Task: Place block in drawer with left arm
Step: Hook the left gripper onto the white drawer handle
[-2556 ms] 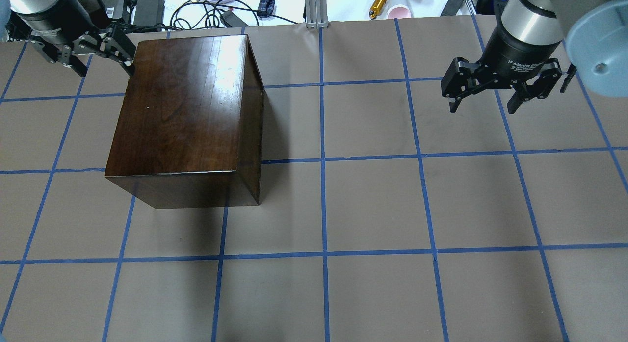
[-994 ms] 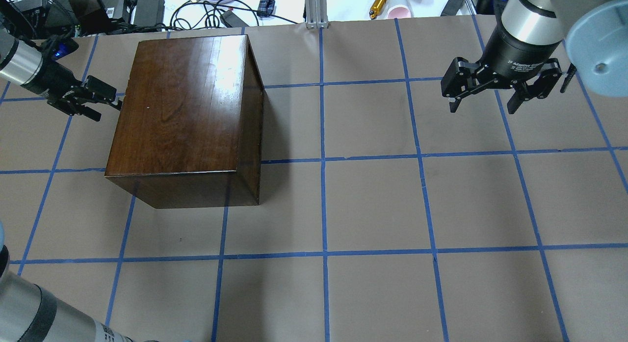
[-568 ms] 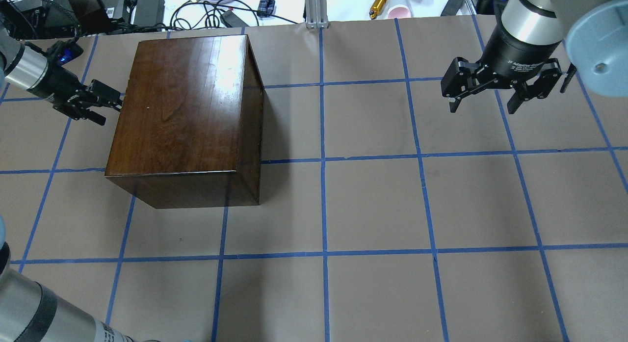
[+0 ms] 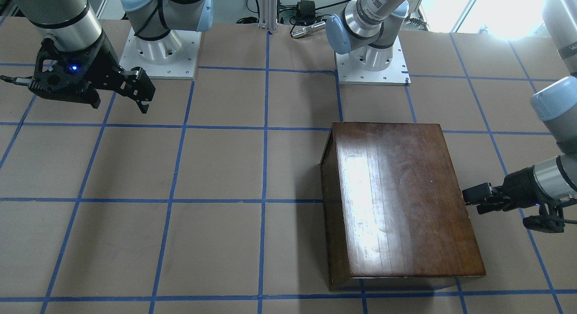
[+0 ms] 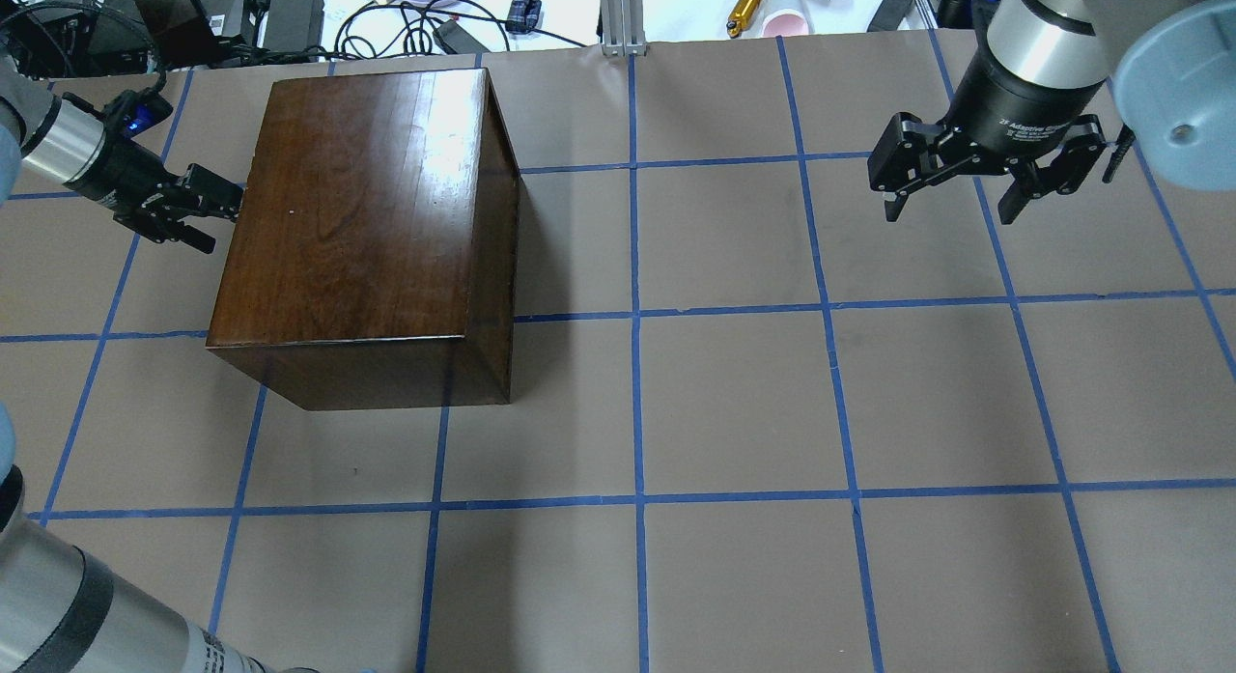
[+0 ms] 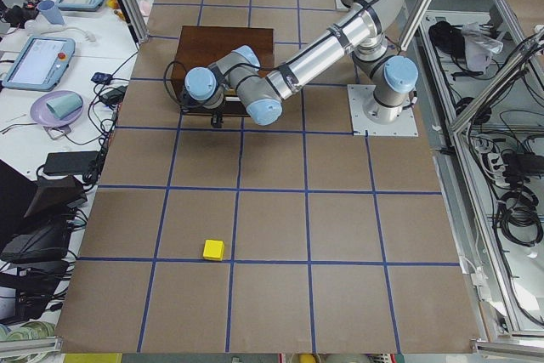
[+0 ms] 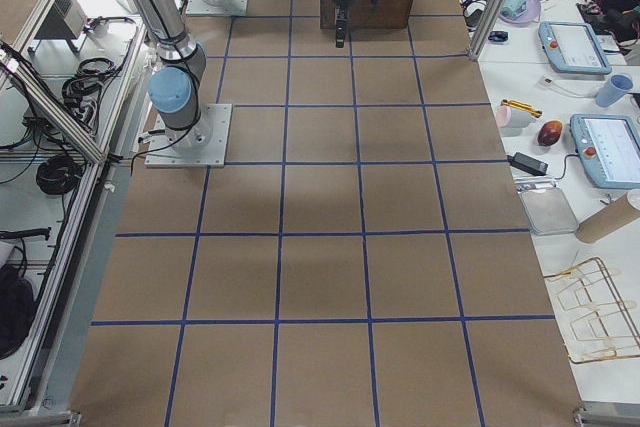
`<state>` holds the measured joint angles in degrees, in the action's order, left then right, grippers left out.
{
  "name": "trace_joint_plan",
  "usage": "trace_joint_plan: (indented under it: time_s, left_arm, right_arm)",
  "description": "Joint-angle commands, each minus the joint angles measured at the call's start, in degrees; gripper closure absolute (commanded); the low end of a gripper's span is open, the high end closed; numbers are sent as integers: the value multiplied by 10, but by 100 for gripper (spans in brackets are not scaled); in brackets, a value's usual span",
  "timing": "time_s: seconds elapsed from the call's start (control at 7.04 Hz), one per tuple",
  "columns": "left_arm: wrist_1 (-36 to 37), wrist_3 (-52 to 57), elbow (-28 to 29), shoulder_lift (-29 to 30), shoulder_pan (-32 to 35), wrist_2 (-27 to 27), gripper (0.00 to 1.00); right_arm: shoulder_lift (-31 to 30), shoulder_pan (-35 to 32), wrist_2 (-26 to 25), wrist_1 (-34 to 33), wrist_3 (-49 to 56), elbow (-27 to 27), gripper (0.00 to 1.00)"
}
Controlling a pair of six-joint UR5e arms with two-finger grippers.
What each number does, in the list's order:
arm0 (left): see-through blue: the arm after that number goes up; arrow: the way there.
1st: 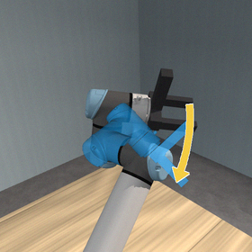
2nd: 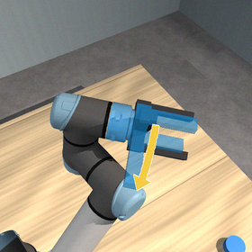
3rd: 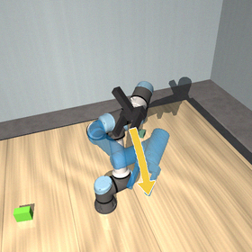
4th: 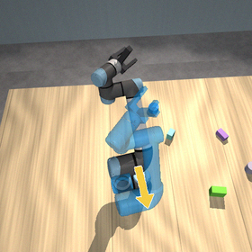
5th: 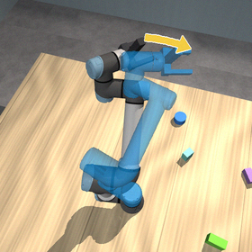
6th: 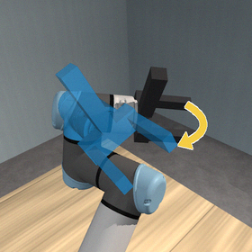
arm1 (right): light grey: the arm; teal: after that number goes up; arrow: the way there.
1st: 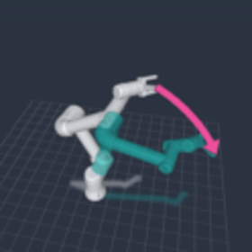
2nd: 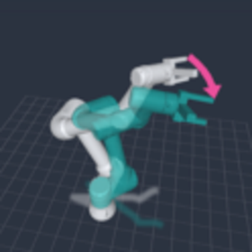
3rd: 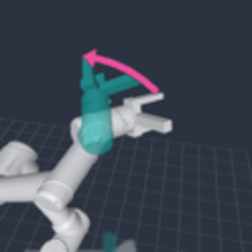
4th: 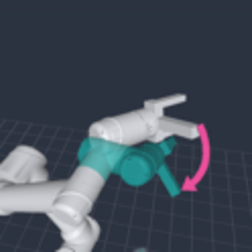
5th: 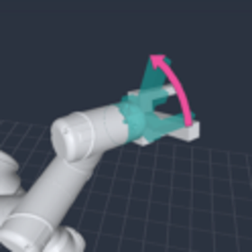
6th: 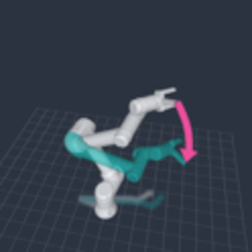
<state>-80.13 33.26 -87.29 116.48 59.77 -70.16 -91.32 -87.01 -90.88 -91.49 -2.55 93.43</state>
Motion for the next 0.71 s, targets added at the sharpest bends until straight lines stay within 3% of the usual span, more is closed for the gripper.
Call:
trace_joint_plan:
  time_s: [0.0,0.57]
  left_arm:
    - [1,4,6,5,-1,-4,15]
    - [23,7,9,5,-4,-22,18]
  right_arm:
    - [0,0,0,0,0,0,0]
    - [0,0,0,0,0,0,0]
